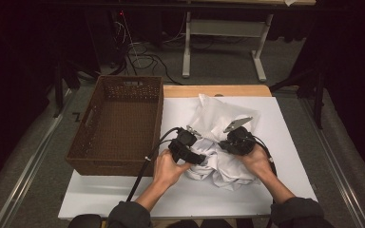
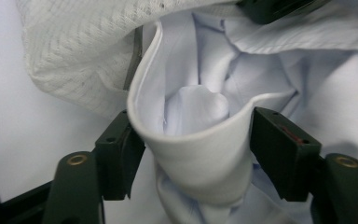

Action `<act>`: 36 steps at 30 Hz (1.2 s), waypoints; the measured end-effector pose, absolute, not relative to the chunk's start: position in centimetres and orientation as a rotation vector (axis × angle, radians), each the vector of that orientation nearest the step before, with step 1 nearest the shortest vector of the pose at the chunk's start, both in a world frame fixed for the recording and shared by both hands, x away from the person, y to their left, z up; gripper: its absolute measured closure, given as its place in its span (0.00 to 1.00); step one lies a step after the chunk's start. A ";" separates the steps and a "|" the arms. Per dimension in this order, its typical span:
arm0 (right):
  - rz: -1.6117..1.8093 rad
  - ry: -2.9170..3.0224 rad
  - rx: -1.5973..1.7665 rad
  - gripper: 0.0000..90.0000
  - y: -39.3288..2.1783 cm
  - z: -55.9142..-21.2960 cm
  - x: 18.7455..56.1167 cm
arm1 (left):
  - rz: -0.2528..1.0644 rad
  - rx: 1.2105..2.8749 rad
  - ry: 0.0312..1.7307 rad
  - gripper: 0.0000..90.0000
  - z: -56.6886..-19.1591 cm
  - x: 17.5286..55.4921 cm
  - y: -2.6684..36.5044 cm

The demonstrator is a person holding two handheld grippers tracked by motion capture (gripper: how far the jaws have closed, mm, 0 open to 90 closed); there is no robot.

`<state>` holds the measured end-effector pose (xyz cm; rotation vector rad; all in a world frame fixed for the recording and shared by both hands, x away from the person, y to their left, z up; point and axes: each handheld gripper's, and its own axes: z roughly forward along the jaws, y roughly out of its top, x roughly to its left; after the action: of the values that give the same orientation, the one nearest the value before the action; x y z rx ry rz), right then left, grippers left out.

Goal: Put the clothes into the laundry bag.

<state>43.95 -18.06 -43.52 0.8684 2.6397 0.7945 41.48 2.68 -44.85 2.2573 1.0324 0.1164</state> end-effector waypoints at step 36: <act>0.850 2.673 0.791 0.98 -17.7 -42.6 43.1 | 0.171 2.251 1.065 0.71 -45.4 45.4 -0.9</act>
<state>43.09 -17.66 -42.64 0.7906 2.6731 0.8502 45.44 -0.95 -45.37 2.2514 1.0650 0.1713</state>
